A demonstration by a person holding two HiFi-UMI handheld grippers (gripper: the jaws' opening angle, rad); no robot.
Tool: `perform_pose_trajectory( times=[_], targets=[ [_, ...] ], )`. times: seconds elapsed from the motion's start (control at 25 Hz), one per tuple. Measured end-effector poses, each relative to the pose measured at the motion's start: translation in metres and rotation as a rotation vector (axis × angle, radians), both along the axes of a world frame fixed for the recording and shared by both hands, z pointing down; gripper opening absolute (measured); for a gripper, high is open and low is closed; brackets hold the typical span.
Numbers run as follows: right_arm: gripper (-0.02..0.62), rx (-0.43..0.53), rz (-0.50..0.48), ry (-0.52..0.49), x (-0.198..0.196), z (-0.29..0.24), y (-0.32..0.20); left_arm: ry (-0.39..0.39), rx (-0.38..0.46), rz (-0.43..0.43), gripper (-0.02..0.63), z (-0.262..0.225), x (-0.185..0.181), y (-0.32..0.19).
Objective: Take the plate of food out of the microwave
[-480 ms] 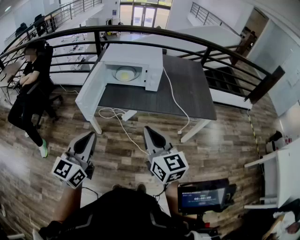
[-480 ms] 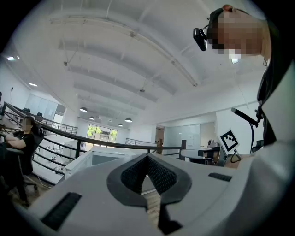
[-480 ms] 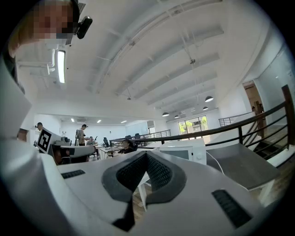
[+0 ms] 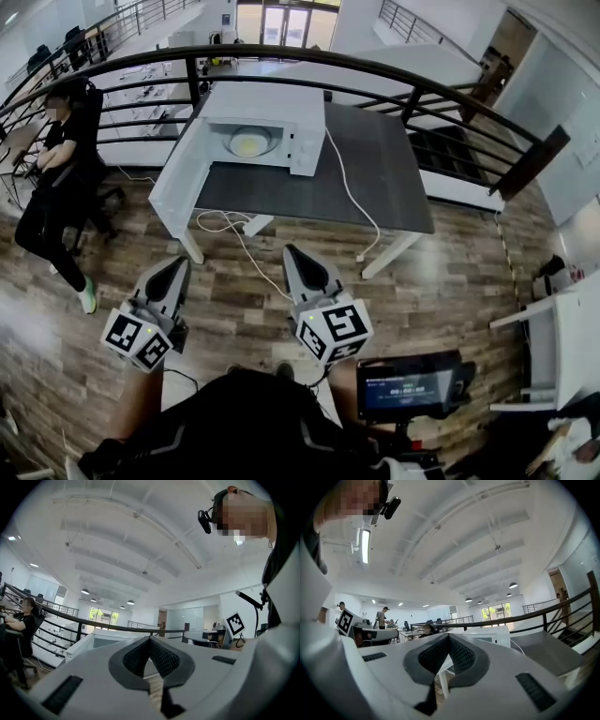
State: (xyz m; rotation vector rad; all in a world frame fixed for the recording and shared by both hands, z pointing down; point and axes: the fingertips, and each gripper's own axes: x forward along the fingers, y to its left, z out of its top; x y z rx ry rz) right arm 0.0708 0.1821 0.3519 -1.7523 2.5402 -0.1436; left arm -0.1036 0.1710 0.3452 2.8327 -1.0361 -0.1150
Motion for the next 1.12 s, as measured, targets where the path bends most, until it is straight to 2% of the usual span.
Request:
perform_pose_trajectory(
  times=[0.4, 0.72, 0.88, 1.12],
  targets=[
    [-0.002, -0.002, -0.008, 0.005, -0.032, 0.001, -0.007, 0.003, -0.007, 0.044, 0.003, 0.004, -0.021, -0.007],
    [-0.002, -0.019, 0.033, -0.051, -0.078, 0.01, -0.025, 0.022, -0.006, 0.09, 0.003, 0.01, -0.069, -0.021],
    [-0.002, -0.084, 0.081, -0.093, -0.082, 0.024, -0.046, 0.03, -0.019, 0.1, 0.002, 0.015, -0.08, -0.037],
    [-0.002, -0.087, 0.087, -0.117, -0.071, 0.035, -0.104, 0.014, -0.001, 0.078, 0.003, 0.018, -0.069, -0.09]
  ],
)
